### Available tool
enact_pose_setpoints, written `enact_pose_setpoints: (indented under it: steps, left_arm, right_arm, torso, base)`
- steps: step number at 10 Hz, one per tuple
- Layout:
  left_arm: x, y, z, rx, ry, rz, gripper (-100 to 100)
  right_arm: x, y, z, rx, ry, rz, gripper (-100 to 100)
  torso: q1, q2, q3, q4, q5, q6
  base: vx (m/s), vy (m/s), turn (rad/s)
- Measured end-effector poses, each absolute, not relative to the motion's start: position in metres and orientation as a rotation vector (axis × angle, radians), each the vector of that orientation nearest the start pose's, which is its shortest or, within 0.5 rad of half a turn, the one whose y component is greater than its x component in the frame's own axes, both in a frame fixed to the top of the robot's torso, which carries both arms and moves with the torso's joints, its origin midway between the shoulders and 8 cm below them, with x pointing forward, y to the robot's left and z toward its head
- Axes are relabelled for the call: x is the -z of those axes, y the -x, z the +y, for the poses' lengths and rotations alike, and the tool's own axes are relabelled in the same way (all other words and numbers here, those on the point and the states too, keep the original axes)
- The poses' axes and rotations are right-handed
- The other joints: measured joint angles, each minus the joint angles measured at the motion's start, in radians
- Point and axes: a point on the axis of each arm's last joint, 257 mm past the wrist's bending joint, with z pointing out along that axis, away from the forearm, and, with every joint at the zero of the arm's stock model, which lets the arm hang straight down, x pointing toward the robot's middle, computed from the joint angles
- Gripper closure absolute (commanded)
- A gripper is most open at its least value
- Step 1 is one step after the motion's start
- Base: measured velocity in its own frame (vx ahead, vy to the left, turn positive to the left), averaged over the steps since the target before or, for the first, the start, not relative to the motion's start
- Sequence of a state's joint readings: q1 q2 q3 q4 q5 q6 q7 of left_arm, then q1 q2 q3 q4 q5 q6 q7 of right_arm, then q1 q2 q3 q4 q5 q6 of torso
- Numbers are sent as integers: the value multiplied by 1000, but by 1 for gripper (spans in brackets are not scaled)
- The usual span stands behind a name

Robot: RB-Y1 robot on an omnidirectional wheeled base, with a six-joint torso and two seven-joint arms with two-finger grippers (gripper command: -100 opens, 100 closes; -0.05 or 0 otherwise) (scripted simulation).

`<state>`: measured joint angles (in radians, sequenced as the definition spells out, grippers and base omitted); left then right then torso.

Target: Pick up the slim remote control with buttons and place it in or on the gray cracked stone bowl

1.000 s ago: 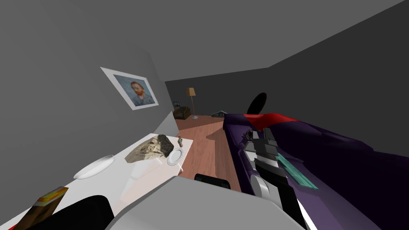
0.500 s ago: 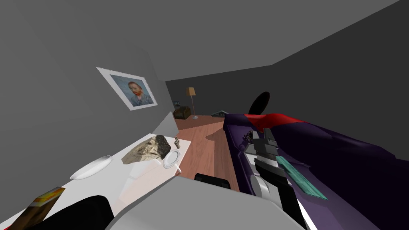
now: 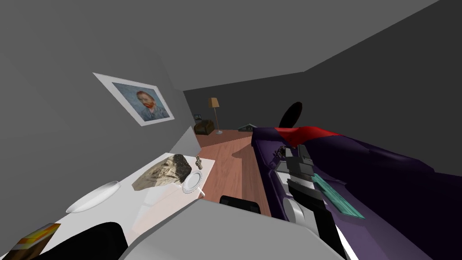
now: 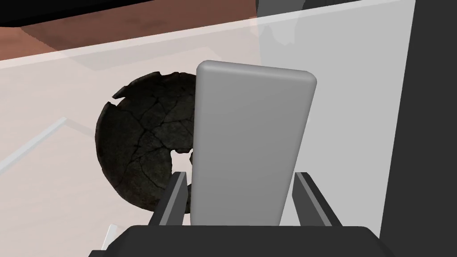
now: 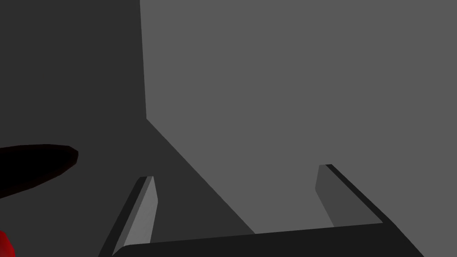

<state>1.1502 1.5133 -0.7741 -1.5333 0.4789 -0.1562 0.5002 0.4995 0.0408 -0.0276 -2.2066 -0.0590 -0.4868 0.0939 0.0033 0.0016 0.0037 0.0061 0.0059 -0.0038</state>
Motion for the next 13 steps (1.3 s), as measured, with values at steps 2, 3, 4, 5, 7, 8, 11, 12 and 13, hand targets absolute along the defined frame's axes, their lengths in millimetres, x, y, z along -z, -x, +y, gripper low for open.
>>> enact_pose_setpoints:
  steps: [2,3,4,5,7,8,11,12,13]
  left_arm:
    - [404,228,524,-158,2113,2492,100]
    - [407,215,522,-132,2134,2449,100]
    - [416,193,521,-88,2158,2388,100]
    - [418,181,520,-56,2180,2337,100]
    - [426,167,516,-20,2200,2285,100]
    - [426,166,516,-17,2202,2281,-100]
    - [426,166,516,-17,2202,2281,-100]
    - [426,166,516,-17,2202,2281,-100]
    - [426,166,516,-17,2202,2281,0]
  right_arm:
    - [11,-355,-304,-1203,-755,623,0]
    - [11,-355,-304,-1203,-755,623,0]
    - [11,-355,-304,-1203,-755,623,0]
    - [11,-355,-304,-1203,-755,623,0]
    - [11,-355,-304,-1203,-755,623,0]
    - [11,-355,-304,-1203,-755,623,0]
    - [11,-355,-304,-1203,-755,623,0]
    - [11,-355,-304,-1203,-755,623,0]
    - [11,-355,-304,-1203,-755,623,0]
  torso:
    - [-1,2,2,1,0,-2]
    - [-2,3,2,1,0,-2]
    - [0,5,4,2,0,-2]
    - [-1,6,4,2,-1,-4]
    - [-2,5,4,2,-1,-4]
    - [-4,3,2,1,-1,-4]
    - [-5,1,1,1,-2,-4]
    - [-5,1,1,1,-2,-4]
    - [-5,1,1,1,-2,-4]
  base:
    - [-49,34,-16]
    - [-105,55,-40]
    - [-87,54,-42]
    - [-58,50,5]
    - [-31,23,0]
    - [0,0,0]
    - [0,0,0]
    - [0,0,0]
    - [0,0,0]
